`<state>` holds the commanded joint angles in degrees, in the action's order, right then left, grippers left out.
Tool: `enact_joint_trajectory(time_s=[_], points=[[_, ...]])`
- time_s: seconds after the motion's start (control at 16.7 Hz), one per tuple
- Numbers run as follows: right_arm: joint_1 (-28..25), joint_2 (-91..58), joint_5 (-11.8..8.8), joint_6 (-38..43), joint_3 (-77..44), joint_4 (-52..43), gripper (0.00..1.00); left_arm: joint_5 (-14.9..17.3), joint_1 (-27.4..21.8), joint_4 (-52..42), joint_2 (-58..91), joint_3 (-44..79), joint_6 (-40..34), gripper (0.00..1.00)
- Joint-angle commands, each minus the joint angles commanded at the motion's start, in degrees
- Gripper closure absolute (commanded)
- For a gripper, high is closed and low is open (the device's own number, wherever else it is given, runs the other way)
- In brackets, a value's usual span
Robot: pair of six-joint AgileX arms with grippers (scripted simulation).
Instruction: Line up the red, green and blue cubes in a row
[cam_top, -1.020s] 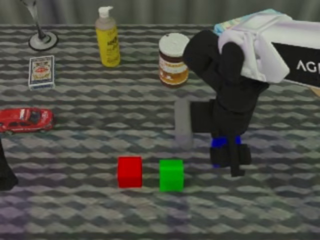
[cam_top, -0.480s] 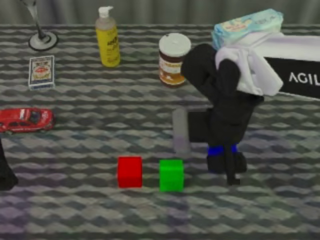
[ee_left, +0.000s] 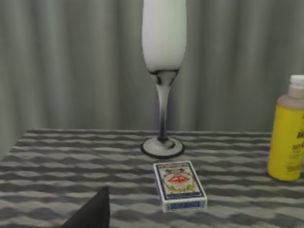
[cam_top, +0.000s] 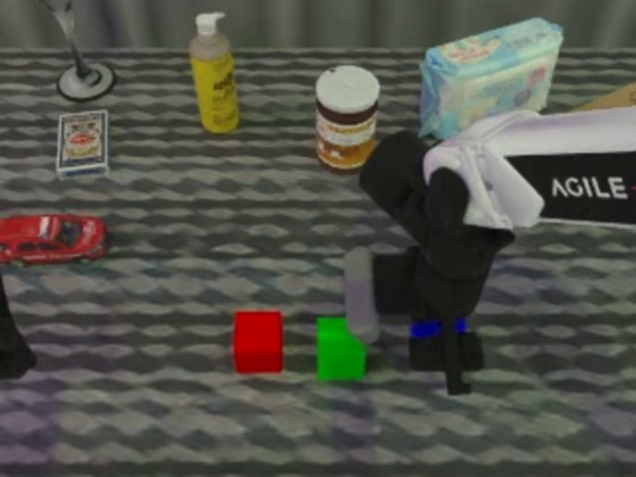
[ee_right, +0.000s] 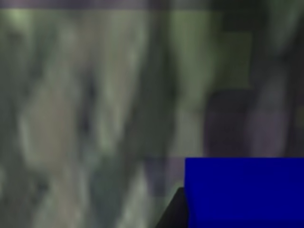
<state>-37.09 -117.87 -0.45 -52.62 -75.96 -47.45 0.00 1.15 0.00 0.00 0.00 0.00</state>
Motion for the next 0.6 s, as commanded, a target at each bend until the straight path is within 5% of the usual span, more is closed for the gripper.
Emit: enact_joint_trajectory(time_s=[0.06, 0.6], points=[[0.0, 0.0, 0.0, 0.0, 0.0, 0.0, 1.00, 0.0, 0.0, 0.0, 0.0, 0.0, 0.0, 0.00], [0.0, 0.0, 0.0, 0.0, 0.0, 0.0, 0.32, 0.0, 0.0, 0.0, 0.0, 0.0, 0.0, 0.00]])
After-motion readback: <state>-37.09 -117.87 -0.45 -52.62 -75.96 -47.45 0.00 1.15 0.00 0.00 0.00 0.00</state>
